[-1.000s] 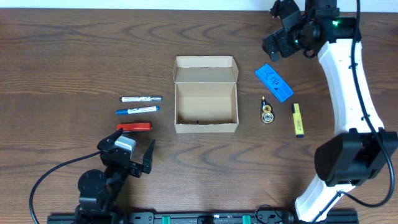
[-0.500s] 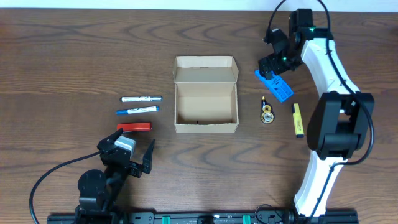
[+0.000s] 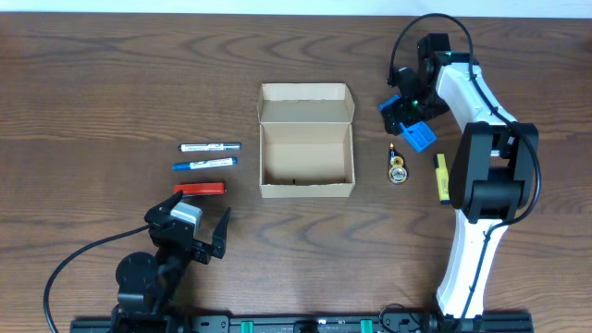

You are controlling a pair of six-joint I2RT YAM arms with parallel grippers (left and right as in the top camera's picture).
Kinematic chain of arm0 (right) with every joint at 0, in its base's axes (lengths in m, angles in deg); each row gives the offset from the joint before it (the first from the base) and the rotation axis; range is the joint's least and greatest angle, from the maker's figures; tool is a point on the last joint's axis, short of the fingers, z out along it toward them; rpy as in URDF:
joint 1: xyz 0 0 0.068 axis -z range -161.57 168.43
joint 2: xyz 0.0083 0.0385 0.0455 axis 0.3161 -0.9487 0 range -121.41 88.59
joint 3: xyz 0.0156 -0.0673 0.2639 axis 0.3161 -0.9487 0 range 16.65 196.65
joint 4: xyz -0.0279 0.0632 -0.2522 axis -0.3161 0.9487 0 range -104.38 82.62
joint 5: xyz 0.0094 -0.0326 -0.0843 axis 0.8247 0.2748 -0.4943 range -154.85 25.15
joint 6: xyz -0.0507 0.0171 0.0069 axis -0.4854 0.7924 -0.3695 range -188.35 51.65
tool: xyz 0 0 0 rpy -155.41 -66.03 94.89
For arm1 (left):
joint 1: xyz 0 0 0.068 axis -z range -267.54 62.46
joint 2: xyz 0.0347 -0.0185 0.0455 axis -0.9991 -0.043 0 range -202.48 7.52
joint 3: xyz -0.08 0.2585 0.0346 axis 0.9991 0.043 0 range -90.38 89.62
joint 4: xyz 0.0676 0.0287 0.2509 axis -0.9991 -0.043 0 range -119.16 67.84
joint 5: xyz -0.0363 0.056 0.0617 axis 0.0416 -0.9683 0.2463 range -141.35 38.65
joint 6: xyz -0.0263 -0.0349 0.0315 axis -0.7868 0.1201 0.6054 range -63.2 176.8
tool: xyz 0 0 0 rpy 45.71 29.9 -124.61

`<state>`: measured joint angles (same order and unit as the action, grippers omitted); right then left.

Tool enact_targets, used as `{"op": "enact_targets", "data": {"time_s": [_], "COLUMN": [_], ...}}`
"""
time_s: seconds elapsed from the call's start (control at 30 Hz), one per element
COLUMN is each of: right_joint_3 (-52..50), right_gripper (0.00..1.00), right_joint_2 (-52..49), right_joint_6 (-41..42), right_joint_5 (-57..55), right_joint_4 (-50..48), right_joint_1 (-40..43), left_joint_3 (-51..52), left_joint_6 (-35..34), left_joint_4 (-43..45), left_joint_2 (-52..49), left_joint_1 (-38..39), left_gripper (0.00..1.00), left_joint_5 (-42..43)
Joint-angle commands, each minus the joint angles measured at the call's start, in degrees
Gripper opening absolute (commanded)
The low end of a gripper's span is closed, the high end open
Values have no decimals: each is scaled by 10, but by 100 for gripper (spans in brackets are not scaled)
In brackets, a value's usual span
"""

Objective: Pack container
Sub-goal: 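Grasp the blue tape dispenser with the right gripper and lift, then carry the blue dispenser into the box and release it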

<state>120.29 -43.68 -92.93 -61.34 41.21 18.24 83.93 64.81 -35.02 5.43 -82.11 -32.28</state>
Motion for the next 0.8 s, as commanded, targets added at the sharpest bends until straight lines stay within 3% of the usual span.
{"op": "enact_targets", "data": {"time_s": [0.0, 0.33, 0.57, 0.77], "right_joint_3": [-11, -47, -40, -11], "right_gripper": [95, 74, 46, 41], "right_joint_2": [-9, -9, -2, 30], "right_joint_6": [5, 33, 70, 100], "right_joint_5": [-11, -33, -32, -31], "right_joint_4": [-7, -36, -32, -11], "right_joint_1": [2, 1, 0, -8], "left_joint_3": [15, 15, 15, 15], "left_joint_6": [12, 12, 12, 12], "left_joint_4": [-2, -2, -2, -2], "left_joint_2": [4, 4, 4, 4], "left_joint_1": [-3, -3, -3, -3], "left_gripper": [95, 95, 95, 95], "left_joint_5": [-2, -2, -2, -2]}}
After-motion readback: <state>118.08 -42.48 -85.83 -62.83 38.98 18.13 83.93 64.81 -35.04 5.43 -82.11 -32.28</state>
